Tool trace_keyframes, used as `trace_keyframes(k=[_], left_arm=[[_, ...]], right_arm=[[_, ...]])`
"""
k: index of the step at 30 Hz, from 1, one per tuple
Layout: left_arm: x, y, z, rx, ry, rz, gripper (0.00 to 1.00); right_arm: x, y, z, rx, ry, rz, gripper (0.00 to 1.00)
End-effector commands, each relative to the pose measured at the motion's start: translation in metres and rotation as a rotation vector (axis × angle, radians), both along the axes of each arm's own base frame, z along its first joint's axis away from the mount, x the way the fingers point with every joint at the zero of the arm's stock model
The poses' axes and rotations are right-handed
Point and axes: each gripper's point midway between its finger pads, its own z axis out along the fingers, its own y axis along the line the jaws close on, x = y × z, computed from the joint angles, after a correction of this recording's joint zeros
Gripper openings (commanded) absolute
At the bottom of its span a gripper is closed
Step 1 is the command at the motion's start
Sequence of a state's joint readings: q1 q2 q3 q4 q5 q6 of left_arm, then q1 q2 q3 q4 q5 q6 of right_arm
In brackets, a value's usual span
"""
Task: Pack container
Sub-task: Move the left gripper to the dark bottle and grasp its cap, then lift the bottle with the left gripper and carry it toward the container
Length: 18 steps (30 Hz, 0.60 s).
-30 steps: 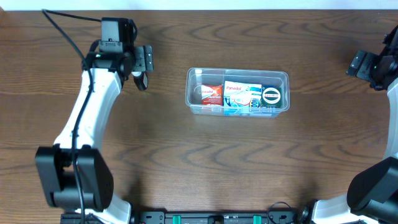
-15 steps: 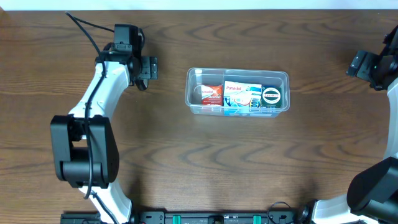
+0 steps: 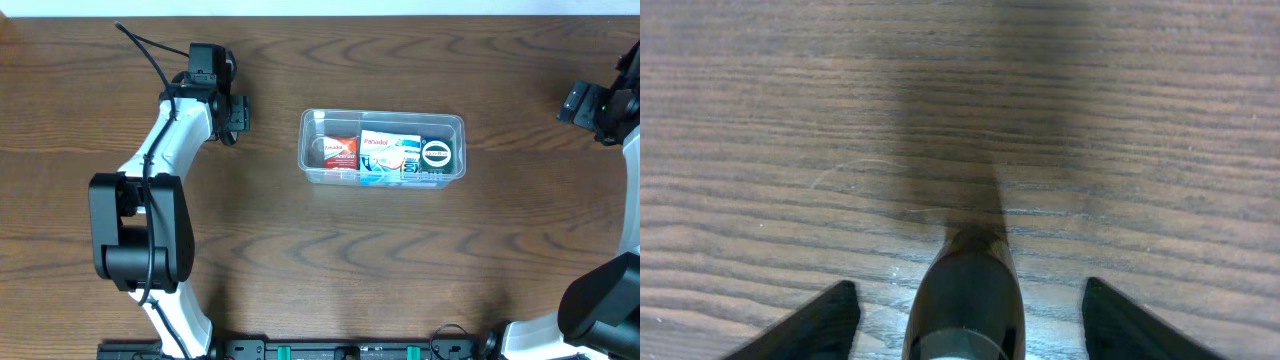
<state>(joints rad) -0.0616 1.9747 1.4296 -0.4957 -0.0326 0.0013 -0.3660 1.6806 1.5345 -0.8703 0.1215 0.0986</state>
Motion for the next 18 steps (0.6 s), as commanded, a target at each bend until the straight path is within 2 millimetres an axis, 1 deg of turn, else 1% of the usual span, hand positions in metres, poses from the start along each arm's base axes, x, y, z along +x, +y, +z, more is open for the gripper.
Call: trace_keyframes(k=[1,2,7,8,9,13,18], left_arm=[[0.0009,0.0011,-0.0039,0.009,0.008,-0.006,0.59],[0.0009,0.0011,-0.0039,0.009,0.008,-0.006,0.57],[0.0007,0.0010,-0.0039,0.009,0.008,-0.006,0.53],[0.0004,0.0011,-0.0041,0.009,0.010,-0.006,0.48],[0.0000,0.0011,-0.0043,0.009,0.012,-0.006,0.46],[-0.0017,0.0013,-0.0051,0.010,0.019,-0.006,0.45],[-0.0034,0.0014,-0.0058,0.010,0.027,-0.006,0.38]], right_arm=[[-0.0012,-0.0031,-0.0012,0.003,0.000,-0.016,0.99],[-0.0012,-0.0031,-0.0012,0.003,0.000,-0.016,0.99],[-0.0012,-0.0031,-0.0012,0.003,0.000,-0.016,0.99],[-0.0012,-0.0031,-0.0012,0.003,0.000,-0.016,0.99],[-0.0011,-0.0031,-0.0012,0.003,0.000,-0.016,0.99],[-0.0012,-0.0031,-0.0012,0.003,0.000,-0.016,0.99],[-0.0012,-0.0031,-0.0012,0.003,0.000,-0.016,0.99]])
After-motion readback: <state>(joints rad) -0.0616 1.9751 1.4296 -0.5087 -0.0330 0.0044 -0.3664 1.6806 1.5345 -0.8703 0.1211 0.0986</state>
